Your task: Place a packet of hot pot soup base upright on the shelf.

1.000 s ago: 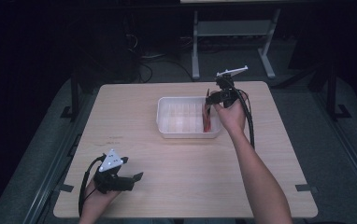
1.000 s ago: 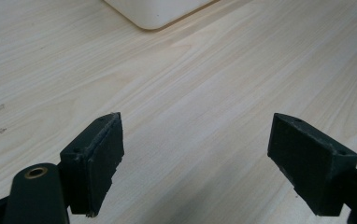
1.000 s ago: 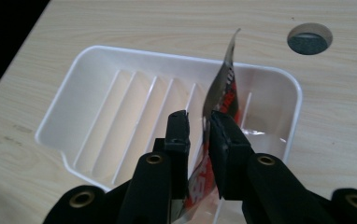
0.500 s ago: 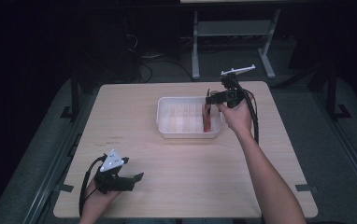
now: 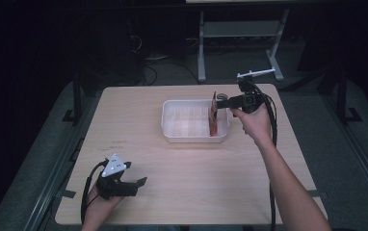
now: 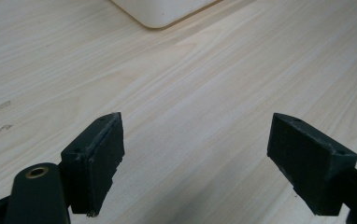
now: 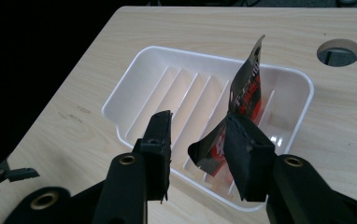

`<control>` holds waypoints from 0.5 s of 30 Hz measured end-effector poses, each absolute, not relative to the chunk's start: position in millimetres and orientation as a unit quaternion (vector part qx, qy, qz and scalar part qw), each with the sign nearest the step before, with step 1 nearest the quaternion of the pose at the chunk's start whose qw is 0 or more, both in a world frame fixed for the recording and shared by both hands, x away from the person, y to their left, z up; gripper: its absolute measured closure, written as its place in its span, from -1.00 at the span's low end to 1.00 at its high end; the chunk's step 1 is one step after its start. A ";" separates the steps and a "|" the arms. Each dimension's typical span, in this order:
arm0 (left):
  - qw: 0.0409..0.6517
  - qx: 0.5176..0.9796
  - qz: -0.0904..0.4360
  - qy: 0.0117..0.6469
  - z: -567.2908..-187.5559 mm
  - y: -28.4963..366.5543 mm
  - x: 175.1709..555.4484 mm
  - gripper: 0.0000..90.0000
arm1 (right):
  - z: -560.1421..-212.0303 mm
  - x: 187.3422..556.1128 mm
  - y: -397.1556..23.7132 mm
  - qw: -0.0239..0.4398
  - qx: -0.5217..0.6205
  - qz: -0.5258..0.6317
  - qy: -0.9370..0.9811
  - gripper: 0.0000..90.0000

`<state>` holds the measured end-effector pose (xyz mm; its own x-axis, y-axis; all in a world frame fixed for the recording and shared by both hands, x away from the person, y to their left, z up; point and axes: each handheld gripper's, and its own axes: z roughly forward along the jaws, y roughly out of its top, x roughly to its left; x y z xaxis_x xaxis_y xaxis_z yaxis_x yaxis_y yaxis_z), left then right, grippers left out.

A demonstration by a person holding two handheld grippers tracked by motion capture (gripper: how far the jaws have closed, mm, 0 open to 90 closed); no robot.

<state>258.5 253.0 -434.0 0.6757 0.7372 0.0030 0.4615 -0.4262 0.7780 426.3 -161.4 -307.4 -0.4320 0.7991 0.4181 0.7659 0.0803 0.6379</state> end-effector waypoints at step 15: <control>0.393 0.826 0.175 0.363 -435.2 253.3 258.6 -0.59 | -316.5 408.9 -168.8 0.000 0.505 0.432 0.748 0.15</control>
<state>258.6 253.3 -435.2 0.6744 0.7383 0.0042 0.4627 -0.4271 0.7769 408.9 -168.8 -316.5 -0.4905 0.7548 0.4355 0.7545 0.1178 0.6456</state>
